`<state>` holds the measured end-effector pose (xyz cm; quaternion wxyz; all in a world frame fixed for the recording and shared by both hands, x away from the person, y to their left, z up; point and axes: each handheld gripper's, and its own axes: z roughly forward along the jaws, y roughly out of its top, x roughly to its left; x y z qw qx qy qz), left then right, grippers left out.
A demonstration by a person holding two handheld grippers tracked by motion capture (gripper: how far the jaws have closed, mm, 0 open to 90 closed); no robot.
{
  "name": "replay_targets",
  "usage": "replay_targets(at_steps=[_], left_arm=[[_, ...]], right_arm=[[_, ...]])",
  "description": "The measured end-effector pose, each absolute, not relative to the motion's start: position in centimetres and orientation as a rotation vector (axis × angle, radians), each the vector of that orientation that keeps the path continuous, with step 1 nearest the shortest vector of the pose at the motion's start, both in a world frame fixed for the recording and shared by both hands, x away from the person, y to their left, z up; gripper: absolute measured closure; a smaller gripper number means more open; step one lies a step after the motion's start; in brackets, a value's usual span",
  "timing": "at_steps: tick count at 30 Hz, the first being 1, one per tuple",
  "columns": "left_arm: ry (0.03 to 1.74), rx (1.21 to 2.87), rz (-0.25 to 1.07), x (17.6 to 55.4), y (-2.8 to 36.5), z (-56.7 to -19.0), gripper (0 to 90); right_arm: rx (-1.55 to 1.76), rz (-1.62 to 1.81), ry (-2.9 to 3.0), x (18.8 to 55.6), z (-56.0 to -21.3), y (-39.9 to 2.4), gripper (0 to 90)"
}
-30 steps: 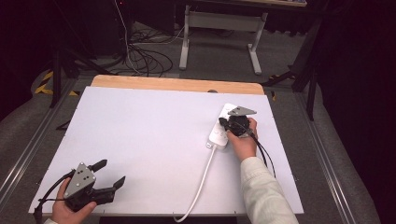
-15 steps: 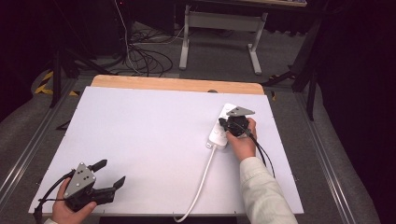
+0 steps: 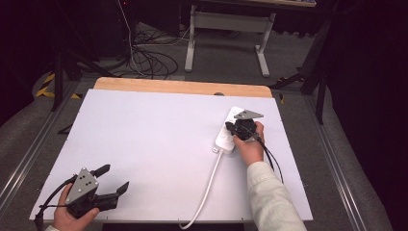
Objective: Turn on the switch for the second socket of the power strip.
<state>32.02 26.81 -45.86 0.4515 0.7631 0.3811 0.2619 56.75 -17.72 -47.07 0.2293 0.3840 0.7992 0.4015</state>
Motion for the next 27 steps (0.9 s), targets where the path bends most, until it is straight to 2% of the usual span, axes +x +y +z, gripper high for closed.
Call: replay_targets(at_steps=[27], left_arm=[[0.939, 1.884, 0.645, 32.02, 26.78, -45.86, 18.5]], right_arm=[[1.066, 1.071, 2.204, 56.72, -47.04, -17.41, 90.0]])
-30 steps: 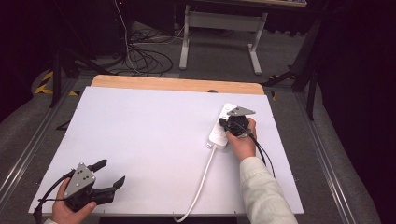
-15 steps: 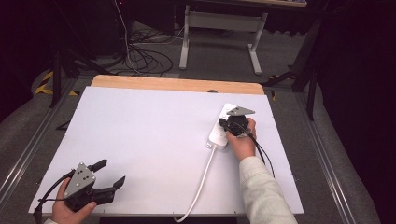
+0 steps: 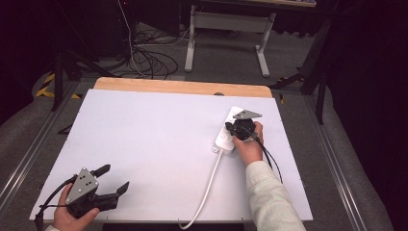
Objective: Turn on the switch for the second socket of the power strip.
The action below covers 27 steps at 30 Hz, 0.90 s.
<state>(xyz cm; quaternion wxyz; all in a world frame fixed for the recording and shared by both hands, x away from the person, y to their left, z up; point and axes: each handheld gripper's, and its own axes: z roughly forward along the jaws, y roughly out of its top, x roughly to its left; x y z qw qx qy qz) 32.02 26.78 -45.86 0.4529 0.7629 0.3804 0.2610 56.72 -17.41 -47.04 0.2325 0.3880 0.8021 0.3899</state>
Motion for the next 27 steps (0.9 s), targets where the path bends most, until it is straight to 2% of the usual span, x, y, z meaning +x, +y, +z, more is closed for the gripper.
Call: replay_targets(at_steps=[14, 27], left_arm=[[0.942, 1.881, 0.639, 32.0, 26.8, -45.8, 18.4], [0.934, 1.887, 0.639, 32.2, 26.7, -45.8, 18.4]], right_arm=[[1.065, 1.073, 2.199, 56.7, -47.1, -17.4, 90.0], [1.02, 1.132, 2.171, 55.6, -45.0, -17.8, 90.0]])
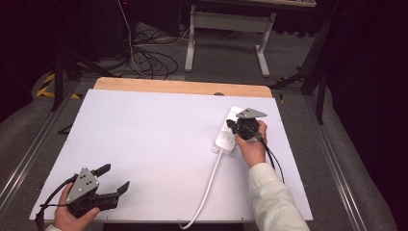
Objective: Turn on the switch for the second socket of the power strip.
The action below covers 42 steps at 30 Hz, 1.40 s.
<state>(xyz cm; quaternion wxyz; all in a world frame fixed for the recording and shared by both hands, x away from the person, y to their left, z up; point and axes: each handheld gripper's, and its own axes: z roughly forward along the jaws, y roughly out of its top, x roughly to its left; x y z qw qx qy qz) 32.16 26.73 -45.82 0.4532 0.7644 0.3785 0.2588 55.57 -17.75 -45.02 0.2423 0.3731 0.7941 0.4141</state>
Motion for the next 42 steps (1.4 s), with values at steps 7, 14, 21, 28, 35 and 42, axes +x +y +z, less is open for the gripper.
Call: replay_targets(at_steps=[7, 14, 21, 28, 35, 42], left_arm=[[0.938, 1.883, 0.637, 32.2, 26.7, -45.9, 18.4], [0.938, 1.886, 0.635, 32.2, 26.7, -45.9, 18.4], [0.937, 1.882, 0.634, 32.3, 26.7, -45.8, 18.4], [0.945, 1.867, 0.626, 32.5, 27.0, -45.8, 18.5], [0.929, 1.845, 0.603, 32.6, 27.1, -45.6, 18.4], [0.919, 1.854, 0.57, 32.7, 27.3, -45.5, 18.4]], right_arm=[[1.002, 1.145, 2.162, 55.2, -44.3, -17.7, 90.0], [0.986, 1.163, 2.157, 54.9, -43.9, -17.8, 90.0], [0.992, 1.204, 2.156, 54.3, -43.2, -18.0, 78.2], [0.993, 1.285, 2.134, 52.2, -41.4, -18.3, 51.1], [0.947, 1.306, 2.178, 49.4, -39.9, -18.5, 38.8], [0.932, 1.351, 2.184, 46.9, -38.9, -19.5, 38.0]])
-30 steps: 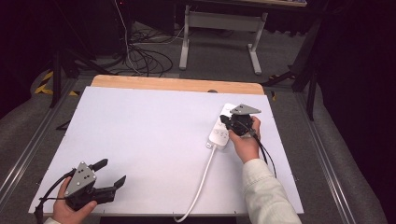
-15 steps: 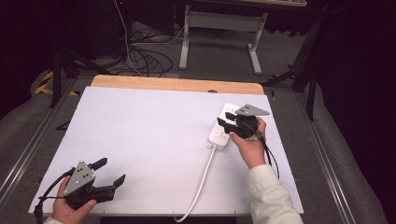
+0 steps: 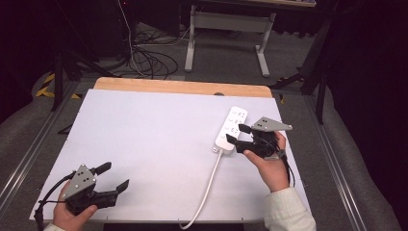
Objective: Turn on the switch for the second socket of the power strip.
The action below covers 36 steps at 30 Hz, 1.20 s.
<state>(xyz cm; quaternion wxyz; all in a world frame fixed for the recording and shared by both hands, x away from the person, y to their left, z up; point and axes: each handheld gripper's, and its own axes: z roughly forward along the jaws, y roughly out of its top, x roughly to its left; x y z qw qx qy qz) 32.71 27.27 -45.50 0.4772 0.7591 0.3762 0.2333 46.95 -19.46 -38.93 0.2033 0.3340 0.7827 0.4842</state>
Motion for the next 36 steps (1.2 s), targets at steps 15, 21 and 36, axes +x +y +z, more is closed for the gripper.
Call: replay_targets(at_steps=[15, 21, 36], left_arm=[[0.904, 1.861, 0.571, 32.6, 27.5, -45.4, 14.1], [0.894, 1.857, 0.548, 32.5, 27.6, -45.4, 11.6], [0.868, 1.849, 0.49, 32.2, 28.2, -45.2, 9.3]], right_arm=[[0.916, 1.417, 2.221, 42.4, -40.4, -22.1, 17.6], [0.889, 1.436, 2.257, 40.8, -41.4, -22.7, 17.2], [0.882, 1.483, 2.334, 39.1, -45.3, -24.3, 13.5]])
